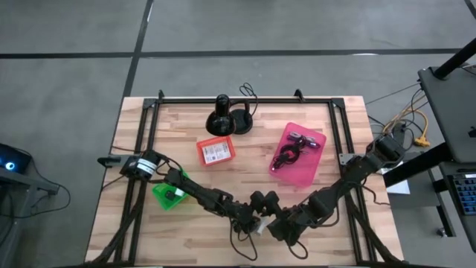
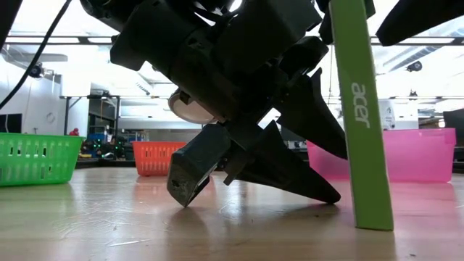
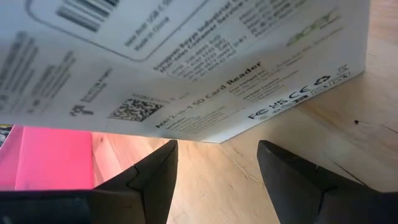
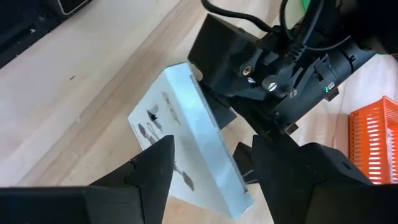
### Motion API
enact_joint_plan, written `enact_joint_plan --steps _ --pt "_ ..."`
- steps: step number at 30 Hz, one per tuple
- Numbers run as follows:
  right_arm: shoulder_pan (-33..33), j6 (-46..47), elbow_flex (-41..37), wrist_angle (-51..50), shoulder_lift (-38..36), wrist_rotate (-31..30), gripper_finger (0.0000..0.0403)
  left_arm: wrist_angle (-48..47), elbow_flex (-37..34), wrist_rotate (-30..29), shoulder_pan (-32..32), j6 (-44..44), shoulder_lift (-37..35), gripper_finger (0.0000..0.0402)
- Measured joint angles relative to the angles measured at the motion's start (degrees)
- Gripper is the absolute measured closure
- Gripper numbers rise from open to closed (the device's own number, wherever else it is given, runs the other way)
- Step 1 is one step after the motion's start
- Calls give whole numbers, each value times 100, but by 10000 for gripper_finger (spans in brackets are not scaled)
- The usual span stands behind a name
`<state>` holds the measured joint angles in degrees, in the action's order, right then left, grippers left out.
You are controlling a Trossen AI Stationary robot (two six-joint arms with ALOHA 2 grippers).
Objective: Pick and place items into bin
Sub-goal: Stack the card reader box on top of the card reader box in the orange bin
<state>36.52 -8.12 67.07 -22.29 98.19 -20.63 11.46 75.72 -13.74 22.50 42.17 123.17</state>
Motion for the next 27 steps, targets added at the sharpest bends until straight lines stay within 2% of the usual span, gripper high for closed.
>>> enact_joint_plan --steps 11,16,27 --pt "-277 -254 22 -30 0 569 200 -3 -2 2 0 0 0 194" --pt "-413 -263 22 -113 10 1304 202 -4 -2 2 0 0 0 194" --pt "-455 -140 -28 -194 28 1370 247 -4 -2 -4 0 0 0 194"
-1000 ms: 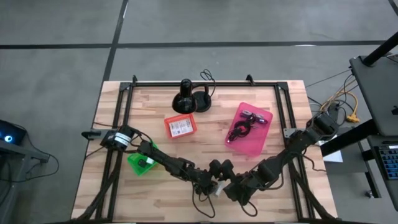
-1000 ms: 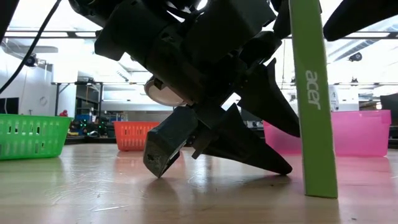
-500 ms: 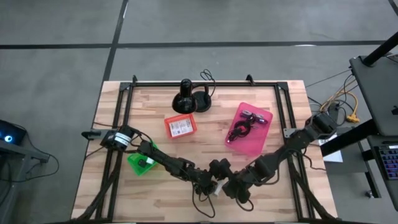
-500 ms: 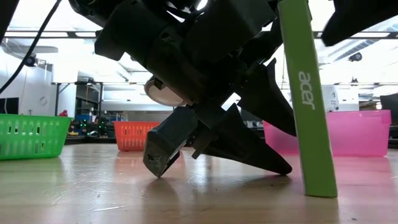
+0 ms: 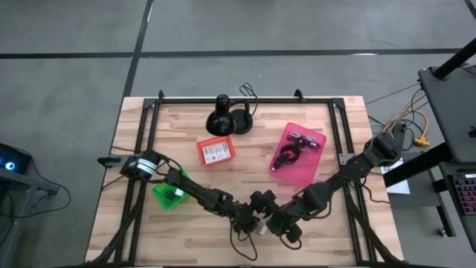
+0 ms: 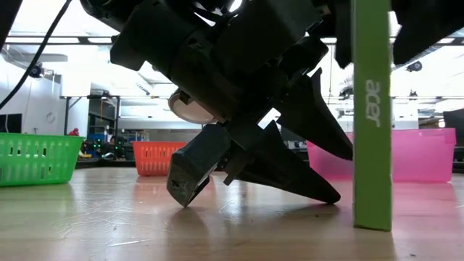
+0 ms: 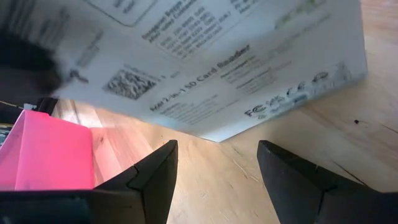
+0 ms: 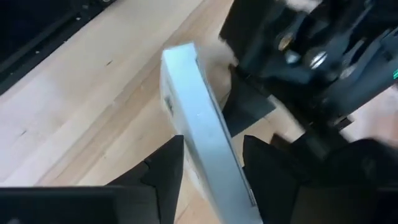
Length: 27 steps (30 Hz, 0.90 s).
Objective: Pick and place items into bin
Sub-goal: Stack the card reader box on top of the card reader box in the orange bin
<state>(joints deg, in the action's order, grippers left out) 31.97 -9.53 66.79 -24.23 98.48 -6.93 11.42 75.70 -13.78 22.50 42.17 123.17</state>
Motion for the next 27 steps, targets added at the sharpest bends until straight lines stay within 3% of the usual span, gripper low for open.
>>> enact_joint_plan --steps 6,12,19,23,27 --pt "21 228 -79 -72 0 9 290 0 9 -7 0 0 0 194" --pt "177 344 -64 -89 -2 1 366 -28 7 -36 -2 0 -25 194" --pt "532 659 -58 -117 -188 -75 366 -325 -22 -339 4 -84 -410 194" --pt "893 934 -58 -255 -504 -665 367 -653 -35 -368 9 -549 -719 194" --pt "1352 1343 -58 -377 -921 -1646 367 -792 -86 -467 36 -1062 -995 194"
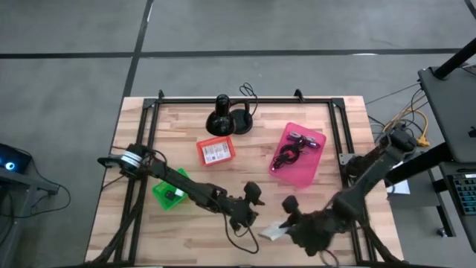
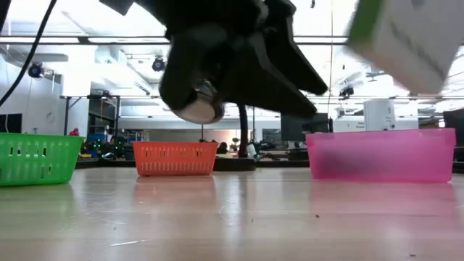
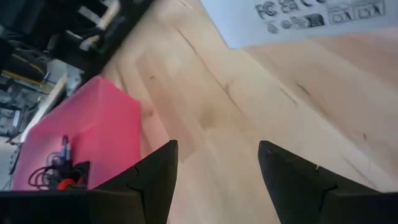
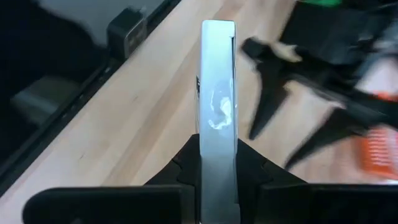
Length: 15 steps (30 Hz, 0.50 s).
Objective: Pick and place items into bin
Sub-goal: Stack the card reader box on top of the card reader box in the orange bin
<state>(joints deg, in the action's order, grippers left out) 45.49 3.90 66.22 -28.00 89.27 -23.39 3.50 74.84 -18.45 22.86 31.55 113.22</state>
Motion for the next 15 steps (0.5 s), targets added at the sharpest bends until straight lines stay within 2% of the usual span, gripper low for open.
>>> enact_joint_plan --steps 4,8,15 --pt "428 212 -2 -37 -234 -1077 367 15 -20 -62 63 -128 -183 194" --pt "719 427 -9 -66 -238 -1908 367 56 -8 -583 196 -121 -262 194" --pt "932 665 -66 -230 -35 -2978 367 100 1 -1327 320 -125 -268 194"
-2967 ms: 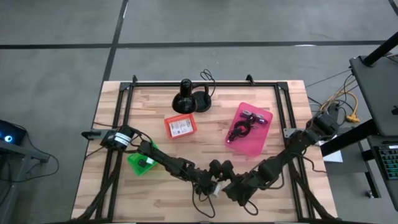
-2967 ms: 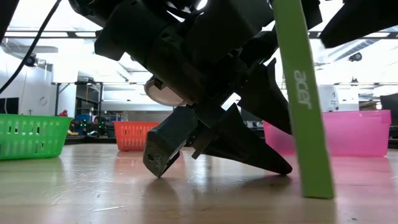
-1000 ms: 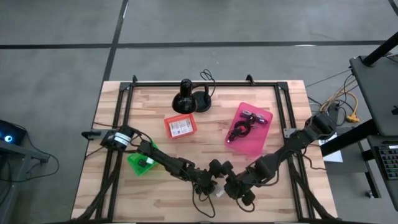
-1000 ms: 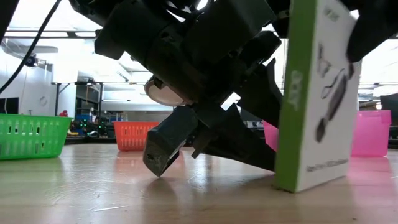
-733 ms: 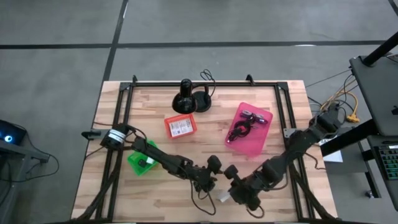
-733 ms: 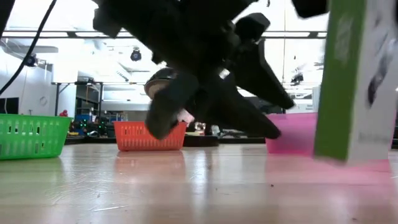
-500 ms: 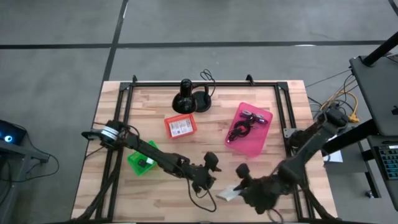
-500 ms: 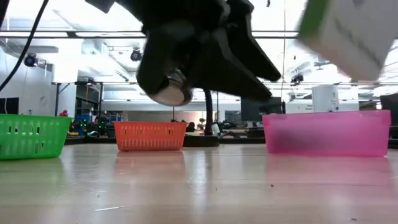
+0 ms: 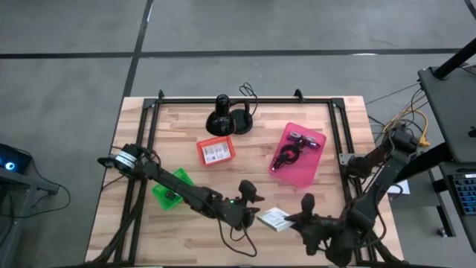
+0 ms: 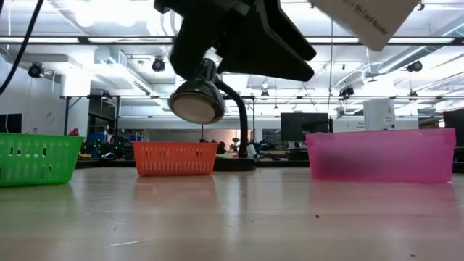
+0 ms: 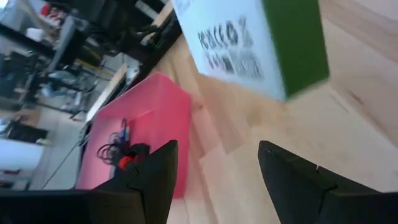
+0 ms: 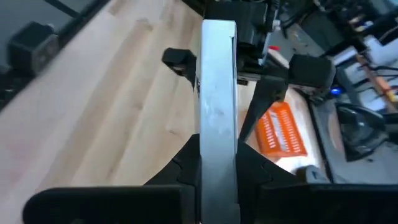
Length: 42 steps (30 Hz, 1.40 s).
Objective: Pick and place items into bin
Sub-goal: Stack the card reader box on top of the card reader box in the orange bin
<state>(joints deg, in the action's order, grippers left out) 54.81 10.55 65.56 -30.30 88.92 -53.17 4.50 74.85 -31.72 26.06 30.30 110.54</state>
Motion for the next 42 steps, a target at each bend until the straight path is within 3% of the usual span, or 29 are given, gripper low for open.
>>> enact_joint_plan --steps 6,10,33,42 --pt "-3 223 -153 -40 242 -667 367 514 14 -502 79 4 -2 194" --pt "-7 308 -293 -101 306 -1108 367 737 18 -496 85 4 -11 194" --pt "-164 558 -411 -493 343 -1303 367 1299 28 -547 219 53 -11 195" --pt "-173 599 -420 -542 343 -1293 367 1304 129 -1018 223 66 -11 251"
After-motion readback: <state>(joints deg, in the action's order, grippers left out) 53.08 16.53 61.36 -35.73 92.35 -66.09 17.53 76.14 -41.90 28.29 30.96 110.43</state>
